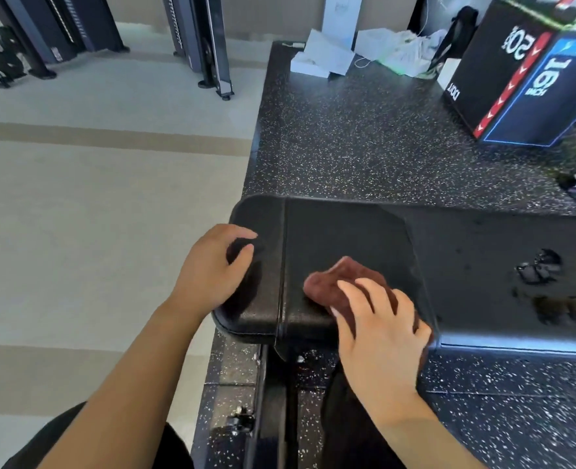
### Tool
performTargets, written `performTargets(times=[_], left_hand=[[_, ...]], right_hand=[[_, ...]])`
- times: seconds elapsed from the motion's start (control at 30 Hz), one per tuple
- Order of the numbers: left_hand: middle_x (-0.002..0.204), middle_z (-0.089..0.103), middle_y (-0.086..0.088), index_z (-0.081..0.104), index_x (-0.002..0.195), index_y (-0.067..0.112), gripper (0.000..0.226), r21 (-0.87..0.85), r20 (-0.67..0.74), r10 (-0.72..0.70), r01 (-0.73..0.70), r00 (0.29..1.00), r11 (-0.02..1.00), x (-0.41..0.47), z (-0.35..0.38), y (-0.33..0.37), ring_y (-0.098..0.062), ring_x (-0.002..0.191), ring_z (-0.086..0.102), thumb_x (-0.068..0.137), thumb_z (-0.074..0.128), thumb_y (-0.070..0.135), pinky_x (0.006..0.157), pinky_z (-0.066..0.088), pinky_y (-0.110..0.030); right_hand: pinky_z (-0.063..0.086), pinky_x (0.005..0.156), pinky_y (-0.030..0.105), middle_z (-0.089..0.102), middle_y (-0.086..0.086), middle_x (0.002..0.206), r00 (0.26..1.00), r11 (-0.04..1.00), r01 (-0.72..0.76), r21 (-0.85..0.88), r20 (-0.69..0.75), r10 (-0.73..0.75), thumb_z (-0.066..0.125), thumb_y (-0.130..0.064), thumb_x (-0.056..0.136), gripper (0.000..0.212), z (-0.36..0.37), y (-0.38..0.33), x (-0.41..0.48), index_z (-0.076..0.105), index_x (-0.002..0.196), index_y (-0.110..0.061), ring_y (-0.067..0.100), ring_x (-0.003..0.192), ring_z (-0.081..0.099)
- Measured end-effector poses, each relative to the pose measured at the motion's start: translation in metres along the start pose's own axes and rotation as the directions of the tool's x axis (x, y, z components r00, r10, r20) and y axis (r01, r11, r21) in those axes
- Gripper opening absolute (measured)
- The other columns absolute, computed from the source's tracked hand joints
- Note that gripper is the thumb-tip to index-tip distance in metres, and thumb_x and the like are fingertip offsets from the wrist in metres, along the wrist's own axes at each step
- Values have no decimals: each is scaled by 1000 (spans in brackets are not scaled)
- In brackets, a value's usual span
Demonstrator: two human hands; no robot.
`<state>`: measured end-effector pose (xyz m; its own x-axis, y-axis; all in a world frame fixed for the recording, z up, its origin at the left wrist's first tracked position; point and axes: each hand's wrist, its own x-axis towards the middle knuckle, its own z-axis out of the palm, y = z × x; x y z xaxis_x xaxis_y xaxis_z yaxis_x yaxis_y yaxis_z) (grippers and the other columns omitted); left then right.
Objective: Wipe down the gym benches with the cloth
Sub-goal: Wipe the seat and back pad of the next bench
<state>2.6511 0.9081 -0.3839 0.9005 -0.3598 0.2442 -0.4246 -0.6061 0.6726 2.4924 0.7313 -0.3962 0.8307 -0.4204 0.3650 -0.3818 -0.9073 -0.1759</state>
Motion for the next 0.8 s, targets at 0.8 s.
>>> performTargets(times=[0.8], left_hand=[[141, 35, 5, 41, 133, 29, 48, 329, 304, 107, -210, 947, 921, 68, 102, 62, -17, 135, 25, 88, 47, 46, 109, 16, -59]], right_hand=[[31, 86, 50, 45, -5, 127, 956, 979, -204, -19, 213, 204, 41, -47, 93, 34, 23, 45, 111, 45, 124, -34, 29, 114, 36]])
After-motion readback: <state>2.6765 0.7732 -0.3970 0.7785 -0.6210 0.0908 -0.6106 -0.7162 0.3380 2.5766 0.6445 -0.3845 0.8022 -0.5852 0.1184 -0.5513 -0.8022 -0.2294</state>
